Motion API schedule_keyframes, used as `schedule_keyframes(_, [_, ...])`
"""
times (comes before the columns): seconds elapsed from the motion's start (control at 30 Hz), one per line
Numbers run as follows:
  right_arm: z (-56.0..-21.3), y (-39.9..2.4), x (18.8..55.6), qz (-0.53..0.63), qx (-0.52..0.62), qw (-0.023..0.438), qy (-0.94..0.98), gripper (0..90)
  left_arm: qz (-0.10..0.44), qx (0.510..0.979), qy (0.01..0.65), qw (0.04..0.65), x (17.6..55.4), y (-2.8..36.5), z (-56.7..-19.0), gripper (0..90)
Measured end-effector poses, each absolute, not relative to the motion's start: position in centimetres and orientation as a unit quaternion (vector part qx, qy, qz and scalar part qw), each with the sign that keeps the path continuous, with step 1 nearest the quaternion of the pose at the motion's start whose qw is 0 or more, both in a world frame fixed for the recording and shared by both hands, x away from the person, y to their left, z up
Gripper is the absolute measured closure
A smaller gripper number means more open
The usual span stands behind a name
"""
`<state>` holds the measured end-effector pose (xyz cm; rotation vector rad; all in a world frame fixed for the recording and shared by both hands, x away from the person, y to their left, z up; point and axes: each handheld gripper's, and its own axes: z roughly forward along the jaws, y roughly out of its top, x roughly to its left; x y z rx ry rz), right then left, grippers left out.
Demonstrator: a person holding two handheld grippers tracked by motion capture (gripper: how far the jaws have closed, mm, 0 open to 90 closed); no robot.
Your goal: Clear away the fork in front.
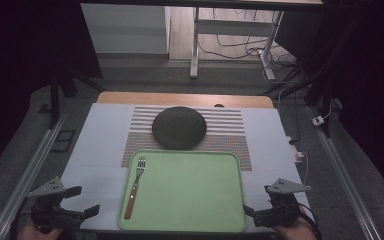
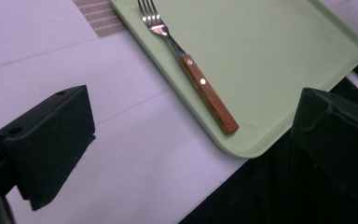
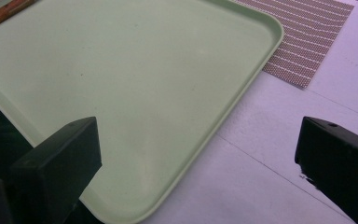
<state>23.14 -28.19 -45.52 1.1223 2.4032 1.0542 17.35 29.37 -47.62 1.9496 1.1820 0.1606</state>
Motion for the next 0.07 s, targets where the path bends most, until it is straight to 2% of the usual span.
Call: schedule_keyframes(0.07, [-45.55, -28.2, 23.16, 0.364, 0.388, 0.144, 0.834, 0.6, 0.062, 0.777, 0.471, 0.412, 17.46, 29.26, -47.6, 0.0])
